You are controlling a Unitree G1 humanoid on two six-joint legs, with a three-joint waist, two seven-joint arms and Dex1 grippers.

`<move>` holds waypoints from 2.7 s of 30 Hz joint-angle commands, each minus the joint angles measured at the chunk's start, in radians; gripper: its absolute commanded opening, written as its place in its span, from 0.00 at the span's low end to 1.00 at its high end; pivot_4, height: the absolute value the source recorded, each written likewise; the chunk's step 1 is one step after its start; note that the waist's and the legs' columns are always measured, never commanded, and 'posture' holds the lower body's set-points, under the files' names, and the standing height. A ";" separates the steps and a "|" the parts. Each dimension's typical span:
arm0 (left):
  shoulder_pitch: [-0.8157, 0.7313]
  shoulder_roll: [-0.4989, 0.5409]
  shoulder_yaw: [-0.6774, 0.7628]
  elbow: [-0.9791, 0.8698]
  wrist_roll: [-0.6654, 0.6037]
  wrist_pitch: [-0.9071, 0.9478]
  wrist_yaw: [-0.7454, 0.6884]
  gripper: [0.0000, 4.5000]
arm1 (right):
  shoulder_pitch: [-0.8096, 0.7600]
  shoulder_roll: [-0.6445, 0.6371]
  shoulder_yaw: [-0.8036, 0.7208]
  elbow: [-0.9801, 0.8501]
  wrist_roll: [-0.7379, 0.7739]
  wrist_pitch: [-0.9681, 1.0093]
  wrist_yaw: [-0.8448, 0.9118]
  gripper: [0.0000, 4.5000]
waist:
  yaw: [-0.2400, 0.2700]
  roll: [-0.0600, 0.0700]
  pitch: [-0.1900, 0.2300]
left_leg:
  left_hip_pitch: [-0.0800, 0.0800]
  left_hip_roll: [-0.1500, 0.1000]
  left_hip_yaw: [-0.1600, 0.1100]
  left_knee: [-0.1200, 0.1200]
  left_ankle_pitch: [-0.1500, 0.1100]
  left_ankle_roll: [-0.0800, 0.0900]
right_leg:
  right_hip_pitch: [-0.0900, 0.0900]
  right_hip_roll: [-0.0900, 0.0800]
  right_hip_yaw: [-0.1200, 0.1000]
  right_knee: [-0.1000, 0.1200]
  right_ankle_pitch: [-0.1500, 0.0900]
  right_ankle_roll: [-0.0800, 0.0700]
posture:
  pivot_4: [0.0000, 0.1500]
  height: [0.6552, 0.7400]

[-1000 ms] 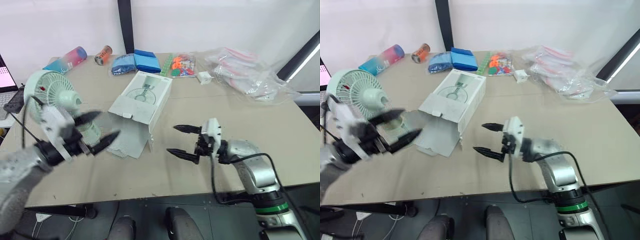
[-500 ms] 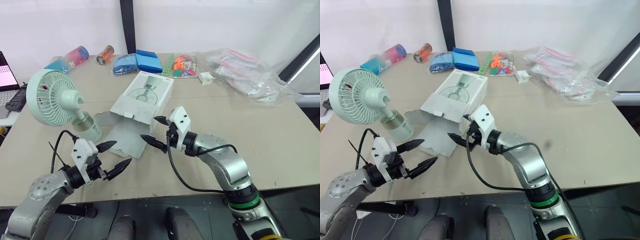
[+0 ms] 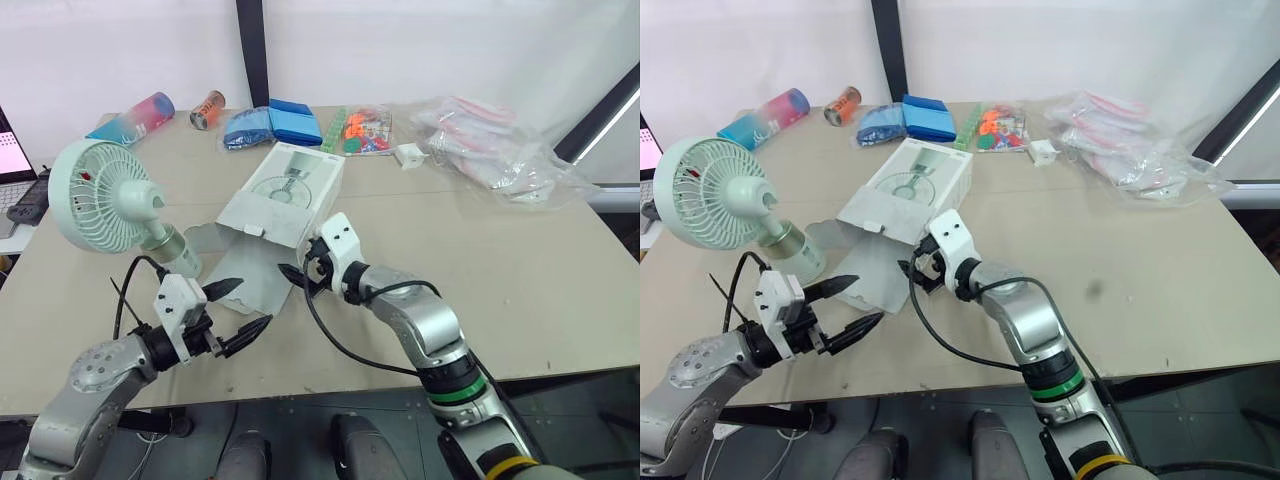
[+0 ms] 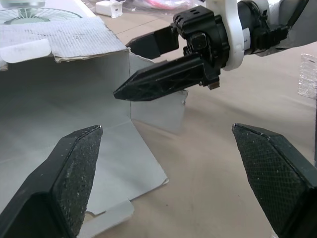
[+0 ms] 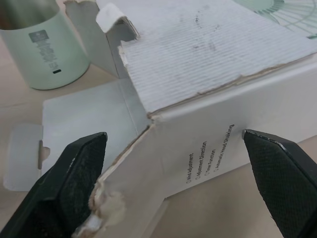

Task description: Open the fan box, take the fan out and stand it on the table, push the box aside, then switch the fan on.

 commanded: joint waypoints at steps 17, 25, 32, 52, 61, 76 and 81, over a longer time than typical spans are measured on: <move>-0.033 -0.042 -0.035 0.001 0.041 -0.024 0.013 0.99 | -0.079 -0.102 -0.131 0.181 -0.074 -0.156 -0.037 1.00 | 0.000 0.000 0.000 | 0.000 0.000 0.000 0.000 0.000 0.001 | 0.000 0.000 0.000 0.000 0.000 0.000 | 1.00 1.00; -0.069 -0.055 -0.055 0.003 0.040 -0.014 0.006 0.99 | -0.098 -0.093 -0.114 0.225 -0.052 -0.249 0.041 1.00 | -0.001 0.000 0.000 | 0.000 0.000 0.001 0.000 0.000 0.001 | 0.000 0.000 0.000 0.000 0.000 0.000 | 1.00 1.00; -0.080 -0.061 -0.078 0.008 0.052 -0.020 0.009 1.00 | -0.090 -0.048 -0.110 0.234 -0.061 -0.262 0.053 0.87 | -0.001 0.000 0.000 | 0.000 0.000 0.000 0.000 -0.001 0.001 | 0.000 0.000 0.000 0.000 0.000 0.000 | 1.00 1.00; -0.069 -0.087 -0.083 0.009 0.073 -0.036 0.019 1.00 | -0.107 -0.089 -0.133 0.364 -0.134 -0.357 0.019 0.02 | 0.000 0.000 0.000 | 0.000 0.000 0.001 0.000 -0.001 0.001 | 0.000 0.000 0.001 0.000 0.000 0.000 | 1.00 1.00; -0.083 -0.092 -0.087 0.019 0.083 -0.053 0.012 1.00 | -0.104 -0.162 -0.219 0.418 -0.124 -0.409 -0.003 0.02 | 0.002 0.000 0.000 | 0.000 0.000 0.001 0.000 -0.001 0.001 | 0.000 0.000 0.001 0.000 0.000 0.000 | 1.00 1.00; -0.141 -0.107 -0.095 0.065 0.075 -0.051 -0.002 1.00 | 0.122 -0.413 -0.487 0.350 -0.109 -0.371 -0.069 0.02 | 0.004 0.000 0.000 | 0.001 -0.001 0.002 0.000 -0.001 0.003 | 0.002 0.001 0.004 -0.001 -0.001 0.002 | 1.00 1.00; -0.170 -0.115 -0.106 0.084 0.081 -0.050 -0.011 1.00 | 0.197 -0.432 -0.538 0.302 -0.110 -0.298 -0.112 0.02 | 0.004 0.000 -0.001 | 0.001 -0.001 0.002 0.000 -0.001 0.003 | 0.003 0.001 0.004 -0.001 -0.001 0.003 | 1.00 1.00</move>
